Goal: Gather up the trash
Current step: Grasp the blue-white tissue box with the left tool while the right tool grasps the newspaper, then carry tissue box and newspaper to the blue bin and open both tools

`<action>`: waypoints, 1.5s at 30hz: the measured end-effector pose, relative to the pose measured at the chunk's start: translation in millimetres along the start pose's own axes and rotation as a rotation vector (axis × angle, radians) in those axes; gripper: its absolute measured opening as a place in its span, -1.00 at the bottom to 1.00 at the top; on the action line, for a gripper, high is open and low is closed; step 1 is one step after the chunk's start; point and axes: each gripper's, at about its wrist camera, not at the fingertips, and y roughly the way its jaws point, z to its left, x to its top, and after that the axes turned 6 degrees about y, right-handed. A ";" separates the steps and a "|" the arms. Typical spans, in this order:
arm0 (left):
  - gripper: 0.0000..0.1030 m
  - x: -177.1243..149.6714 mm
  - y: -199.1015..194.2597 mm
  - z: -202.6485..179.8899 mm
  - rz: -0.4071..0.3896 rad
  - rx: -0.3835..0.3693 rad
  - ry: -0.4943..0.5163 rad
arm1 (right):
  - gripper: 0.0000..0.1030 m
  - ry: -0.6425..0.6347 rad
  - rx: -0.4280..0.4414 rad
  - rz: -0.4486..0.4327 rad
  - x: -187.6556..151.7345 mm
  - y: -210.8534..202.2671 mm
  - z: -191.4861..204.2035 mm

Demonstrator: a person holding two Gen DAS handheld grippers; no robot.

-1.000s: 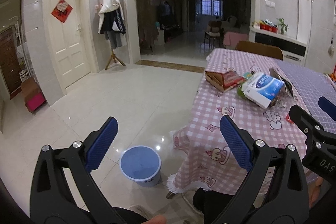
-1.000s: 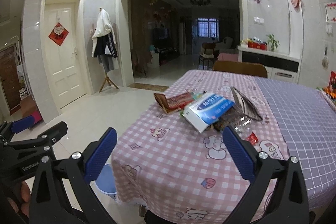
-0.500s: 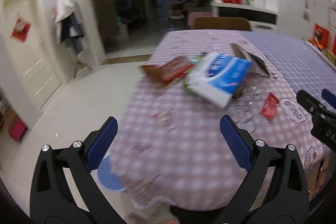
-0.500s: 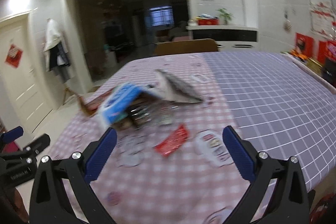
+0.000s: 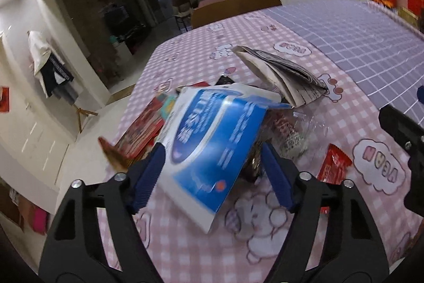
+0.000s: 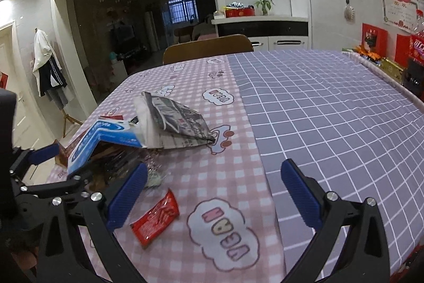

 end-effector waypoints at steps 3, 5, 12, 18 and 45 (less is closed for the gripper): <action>0.01 10.5 12.2 -0.9 0.025 -0.037 -0.015 | 0.91 -0.012 0.001 0.026 6.7 12.3 -0.5; -0.17 13.9 17.4 4.0 0.042 -0.062 -0.042 | 0.91 -0.023 0.006 0.045 11.8 22.2 -0.9; -0.47 28.8 18.7 19.4 0.018 -0.071 -0.093 | 0.91 -0.088 0.043 0.103 30.6 52.7 14.0; -0.64 34.8 9.9 38.2 -0.023 -0.071 -0.139 | 0.91 -0.244 -0.005 0.133 40.9 81.5 47.2; -0.94 6.0 -58.5 135.8 -0.294 -0.162 -0.437 | -0.91 -0.157 0.069 -0.172 88.1 -4.2 58.9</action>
